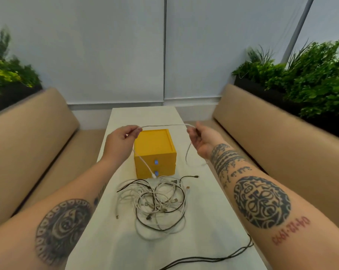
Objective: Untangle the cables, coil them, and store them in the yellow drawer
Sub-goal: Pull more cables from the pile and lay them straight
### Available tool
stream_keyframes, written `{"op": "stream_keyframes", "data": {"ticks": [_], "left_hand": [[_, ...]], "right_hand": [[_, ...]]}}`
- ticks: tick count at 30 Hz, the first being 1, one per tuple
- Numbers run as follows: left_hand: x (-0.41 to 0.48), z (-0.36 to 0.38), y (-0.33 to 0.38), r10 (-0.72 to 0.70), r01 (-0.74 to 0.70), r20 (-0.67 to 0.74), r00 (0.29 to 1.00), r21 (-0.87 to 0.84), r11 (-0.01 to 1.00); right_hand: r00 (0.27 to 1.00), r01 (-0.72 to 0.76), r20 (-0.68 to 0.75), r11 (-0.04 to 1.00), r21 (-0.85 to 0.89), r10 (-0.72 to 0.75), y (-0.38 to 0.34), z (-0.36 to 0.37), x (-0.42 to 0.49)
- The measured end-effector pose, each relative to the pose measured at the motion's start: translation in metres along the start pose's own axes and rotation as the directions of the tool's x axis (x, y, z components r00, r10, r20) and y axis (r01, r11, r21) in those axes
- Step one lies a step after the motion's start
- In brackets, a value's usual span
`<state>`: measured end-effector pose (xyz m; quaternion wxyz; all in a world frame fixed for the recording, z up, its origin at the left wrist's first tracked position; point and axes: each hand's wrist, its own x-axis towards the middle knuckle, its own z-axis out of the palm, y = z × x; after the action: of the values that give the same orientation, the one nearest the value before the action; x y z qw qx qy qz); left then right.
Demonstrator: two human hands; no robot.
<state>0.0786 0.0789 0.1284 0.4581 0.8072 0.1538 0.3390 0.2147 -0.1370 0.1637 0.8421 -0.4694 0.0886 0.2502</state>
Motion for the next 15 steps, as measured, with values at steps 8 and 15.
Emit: {"op": "stream_keyframes", "data": {"ticks": [8, 15], "left_hand": [[0.019, 0.007, 0.041, 0.144, -0.171, 0.183, 0.972, 0.136, 0.976], [0.01, 0.022, 0.052, 0.22, -0.265, 0.259, 0.94, 0.15, 0.953]], "right_hand": [[0.986, -0.027, -0.133, 0.683, -0.73, -0.103, 0.032, -0.035, -0.004], [0.802, 0.597, 0.532, 0.352, -0.721, -0.271, 0.026, 0.024, -0.043]]}}
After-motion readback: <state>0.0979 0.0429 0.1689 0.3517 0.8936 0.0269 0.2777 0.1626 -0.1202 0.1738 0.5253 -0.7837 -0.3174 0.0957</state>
